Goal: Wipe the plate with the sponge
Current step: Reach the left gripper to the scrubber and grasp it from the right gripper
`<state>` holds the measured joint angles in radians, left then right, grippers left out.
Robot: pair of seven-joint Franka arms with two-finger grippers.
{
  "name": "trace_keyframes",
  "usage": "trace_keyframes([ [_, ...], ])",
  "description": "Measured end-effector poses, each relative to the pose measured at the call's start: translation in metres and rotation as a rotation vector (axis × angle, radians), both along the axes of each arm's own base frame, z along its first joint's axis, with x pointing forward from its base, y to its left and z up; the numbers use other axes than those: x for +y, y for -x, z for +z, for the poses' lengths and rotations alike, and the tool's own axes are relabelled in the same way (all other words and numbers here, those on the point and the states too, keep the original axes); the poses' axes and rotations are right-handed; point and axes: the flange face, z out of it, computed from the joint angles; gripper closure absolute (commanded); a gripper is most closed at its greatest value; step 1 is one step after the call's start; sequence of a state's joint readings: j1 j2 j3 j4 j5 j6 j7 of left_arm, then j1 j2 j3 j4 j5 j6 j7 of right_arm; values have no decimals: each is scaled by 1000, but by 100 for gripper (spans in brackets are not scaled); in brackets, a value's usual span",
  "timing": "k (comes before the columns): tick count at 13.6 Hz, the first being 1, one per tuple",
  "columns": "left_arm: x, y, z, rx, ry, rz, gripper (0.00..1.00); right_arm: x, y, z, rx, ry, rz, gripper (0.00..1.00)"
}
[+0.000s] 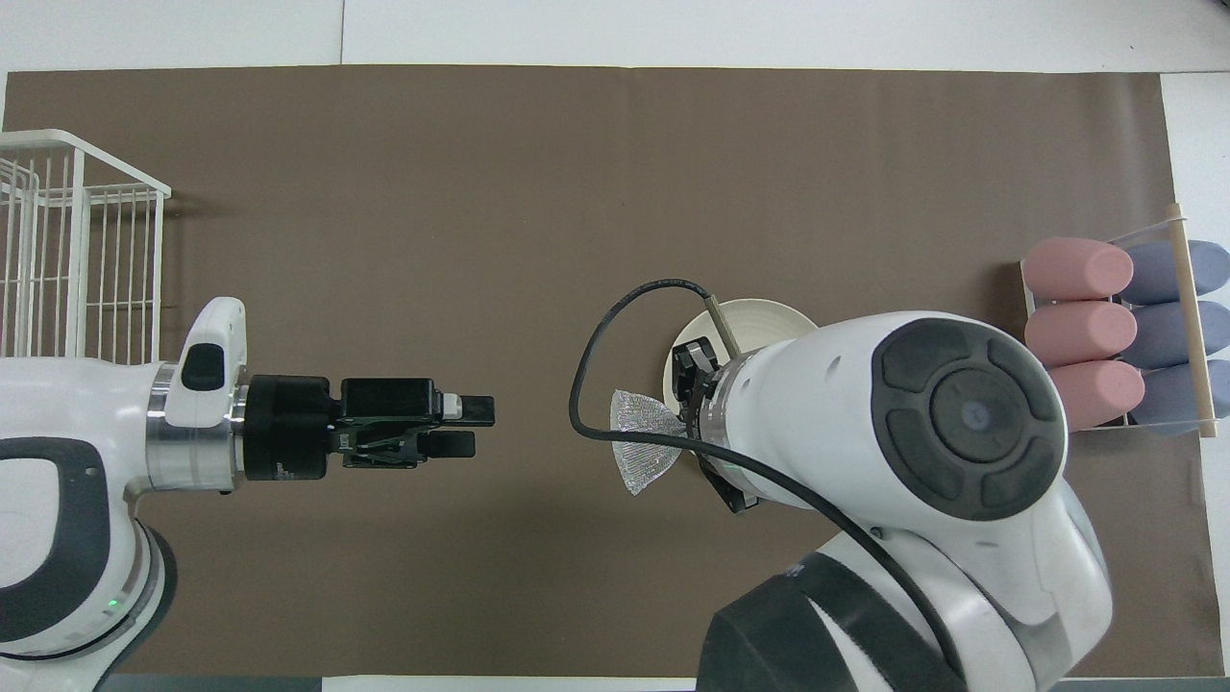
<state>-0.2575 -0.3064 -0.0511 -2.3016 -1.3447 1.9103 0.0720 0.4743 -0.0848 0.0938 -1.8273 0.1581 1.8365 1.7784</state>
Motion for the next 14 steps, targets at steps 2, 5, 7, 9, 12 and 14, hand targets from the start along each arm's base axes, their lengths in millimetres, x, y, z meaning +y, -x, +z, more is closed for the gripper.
trace_keyframes([
  [2, -41, 14, -1, -11, 16, 31, 0, 0, 0, 0, 0, 0, 0, 100],
  [5, -81, 37, -7, -14, 11, 49, 3, 0, 0, 0, 0, 0, -2, 100],
  [7, -96, 48, -13, -19, -2, 38, 4, 0, 0, 1, -1, -1, -5, 100],
  [9, -98, 47, -20, -42, -9, 27, 4, 0, 0, 2, -2, -2, -6, 100],
  [12, -99, 41, -27, -89, -6, 12, 4, 0, 0, 2, -3, -3, -6, 100],
  [14, -102, 38, -24, -109, 6, 10, 17, 1, 0, 2, -3, -3, -7, 100],
])
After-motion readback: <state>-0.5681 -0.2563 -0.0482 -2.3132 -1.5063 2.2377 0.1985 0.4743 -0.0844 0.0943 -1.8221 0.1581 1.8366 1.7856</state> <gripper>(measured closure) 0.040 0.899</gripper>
